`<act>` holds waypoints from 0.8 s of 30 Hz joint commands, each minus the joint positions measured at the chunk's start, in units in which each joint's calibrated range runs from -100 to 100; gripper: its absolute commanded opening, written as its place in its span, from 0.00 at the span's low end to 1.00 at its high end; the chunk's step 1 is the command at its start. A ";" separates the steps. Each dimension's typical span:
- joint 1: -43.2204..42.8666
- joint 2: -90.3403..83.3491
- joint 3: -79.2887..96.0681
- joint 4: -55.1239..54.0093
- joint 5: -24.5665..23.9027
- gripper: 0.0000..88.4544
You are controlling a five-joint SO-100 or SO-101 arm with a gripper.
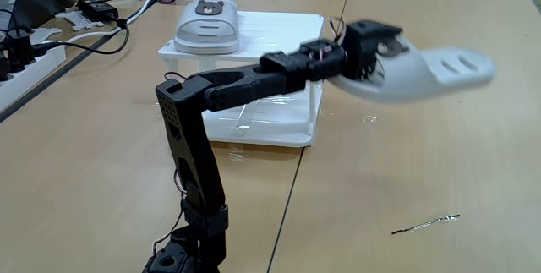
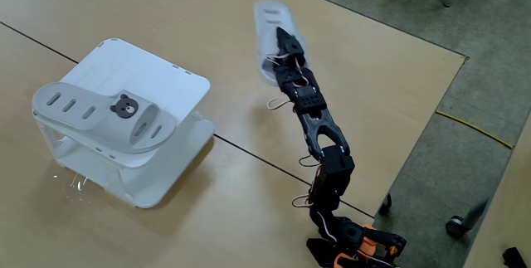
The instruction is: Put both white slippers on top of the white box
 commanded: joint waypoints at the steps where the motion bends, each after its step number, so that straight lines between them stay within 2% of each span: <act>1: -5.02 -7.41 -14.67 3.61 0.42 0.01; 13: -22.20 -6.40 -19.36 4.21 0.42 0.01; 24: -27.39 6.73 -31.18 4.13 0.42 0.01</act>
